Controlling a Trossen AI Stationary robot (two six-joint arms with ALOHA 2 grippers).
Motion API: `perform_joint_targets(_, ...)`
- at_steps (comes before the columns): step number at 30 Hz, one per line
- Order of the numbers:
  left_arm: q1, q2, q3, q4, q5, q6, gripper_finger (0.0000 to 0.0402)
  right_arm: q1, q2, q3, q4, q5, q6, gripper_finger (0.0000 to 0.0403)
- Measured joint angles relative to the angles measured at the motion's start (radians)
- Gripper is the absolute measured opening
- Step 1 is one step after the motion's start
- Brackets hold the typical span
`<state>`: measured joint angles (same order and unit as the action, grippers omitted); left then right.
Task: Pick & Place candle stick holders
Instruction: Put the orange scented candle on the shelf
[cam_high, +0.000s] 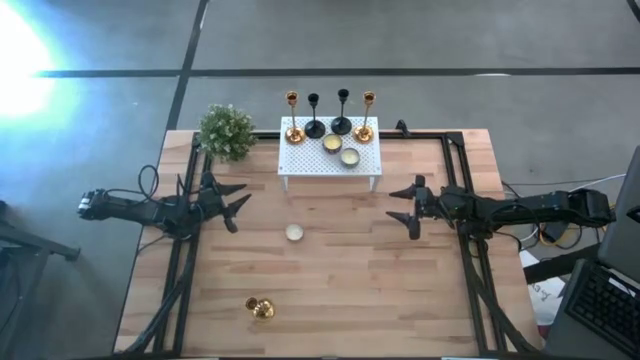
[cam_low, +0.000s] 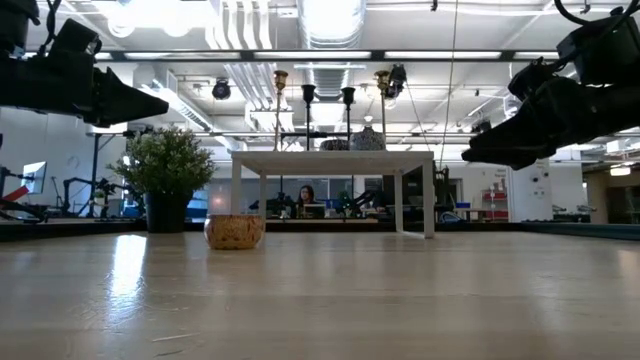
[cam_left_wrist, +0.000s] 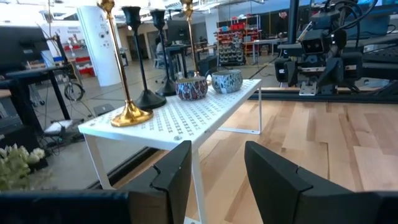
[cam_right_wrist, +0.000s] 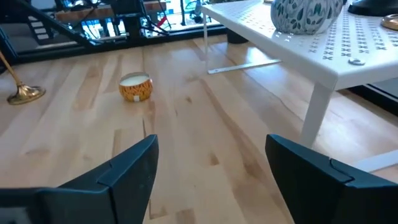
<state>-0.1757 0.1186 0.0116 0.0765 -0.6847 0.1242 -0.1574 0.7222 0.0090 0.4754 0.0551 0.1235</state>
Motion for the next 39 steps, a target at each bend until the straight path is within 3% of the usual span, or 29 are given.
perform_joint_targets(5, 0.001, -0.001, 0.000, 0.049, -0.006, 0.047, 0.0154, 0.000, -0.001, 0.000, 0.000, 0.000, -0.001, 0.0301)
perform_joint_targets(11, 0.001, -0.001, 0.010, 0.035, 0.081, -0.092, 0.0154, 0.000, 0.000, 0.000, 0.000, -0.001, -0.003, 0.0310)
perform_joint_targets(14, 0.000, 0.013, 0.083, -0.084, 0.186, -0.090, 0.0154, 0.000, 0.000, 0.000, 0.000, -0.001, -0.002, 0.0313)
perform_joint_targets(17, 0.000, 0.069, 0.224, -0.307, 0.215, -0.156, 0.0154, 0.000, 0.000, 0.000, 0.000, -0.002, -0.003, 0.0316)
perform_joint_targets(22, 0.000, 0.272, 0.539, -0.605, 0.227, -0.206, 0.0154, 0.000, 0.000, 0.000, 0.000, -0.002, -0.003, 0.0312)
perform_joint_targets(30, 0.000, 0.707, 0.994, -0.951, 0.301, -0.258, 0.0158, 0.000, 0.000, 0.000, 0.000, -0.002, -0.002, 0.0300)
perform_joint_targets(39, 0.009, 1.137, 1.357, -1.287, 0.250, -0.277, 0.0256, 0.000, 0.000, 0.000, 0.000, -0.002, -0.003, 0.0305)
